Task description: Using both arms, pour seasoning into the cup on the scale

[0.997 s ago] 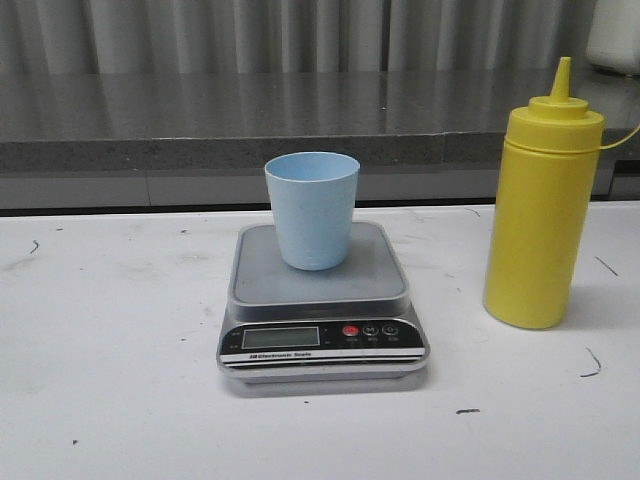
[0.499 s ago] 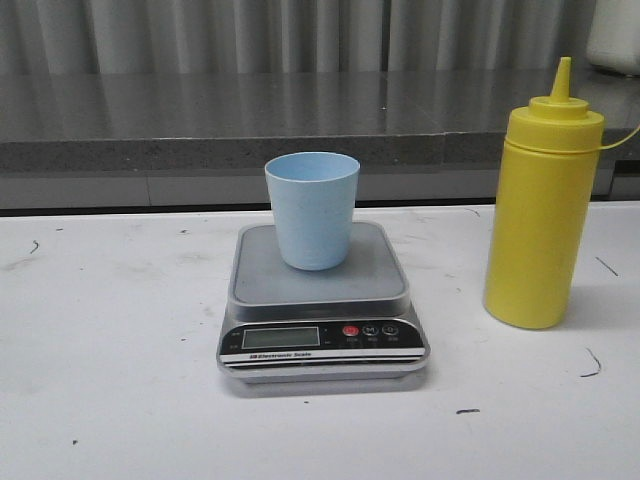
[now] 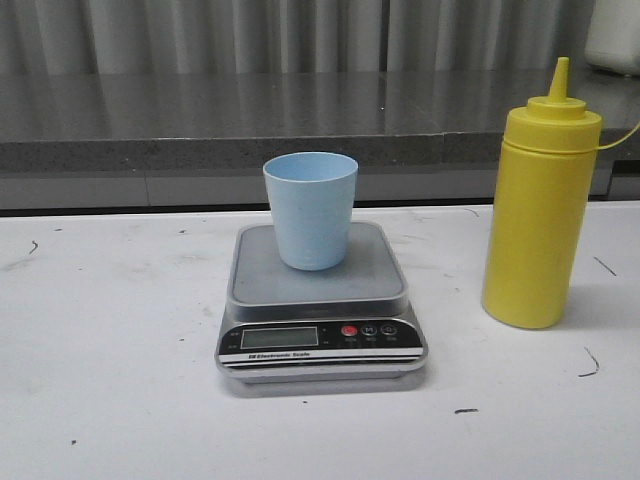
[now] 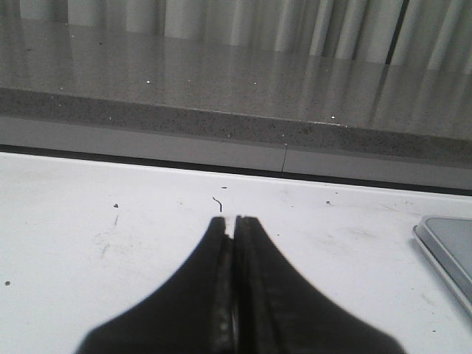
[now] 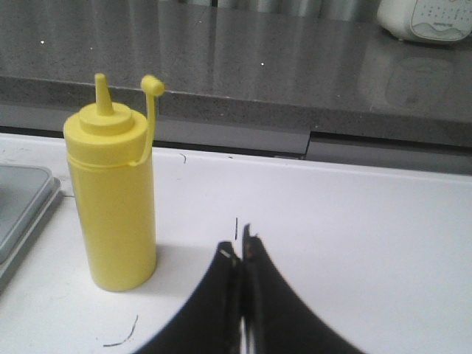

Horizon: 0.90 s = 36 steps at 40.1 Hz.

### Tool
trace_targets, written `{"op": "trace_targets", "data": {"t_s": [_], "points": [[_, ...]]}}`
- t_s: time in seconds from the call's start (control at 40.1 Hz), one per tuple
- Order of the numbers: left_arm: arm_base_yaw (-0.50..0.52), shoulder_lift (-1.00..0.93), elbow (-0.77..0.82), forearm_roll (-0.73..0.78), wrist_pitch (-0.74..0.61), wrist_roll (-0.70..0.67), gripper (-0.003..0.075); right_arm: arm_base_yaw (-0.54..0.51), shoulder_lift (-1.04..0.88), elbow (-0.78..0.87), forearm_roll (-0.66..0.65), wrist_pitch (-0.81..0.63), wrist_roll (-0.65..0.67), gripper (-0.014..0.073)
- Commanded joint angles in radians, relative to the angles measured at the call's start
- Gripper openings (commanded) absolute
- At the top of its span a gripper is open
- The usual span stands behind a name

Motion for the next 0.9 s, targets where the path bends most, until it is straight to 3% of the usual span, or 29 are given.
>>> {"op": "trace_targets", "data": {"t_s": [0.0, 0.349, 0.873], "points": [[0.002, -0.018, 0.025, -0.008, -0.078, -0.008, -0.002, 0.003, -0.048, 0.043, -0.035, -0.107, 0.025, -0.0113], [0.002, -0.018, 0.025, -0.008, -0.078, -0.008, -0.002, 0.003, -0.184, 0.196, -0.035, -0.102, 0.025, -0.0113], [0.002, -0.016, 0.025, -0.008, -0.078, -0.008, -0.002, 0.003, -0.213, 0.194, -0.034, -0.063, 0.025, -0.0113]]}}
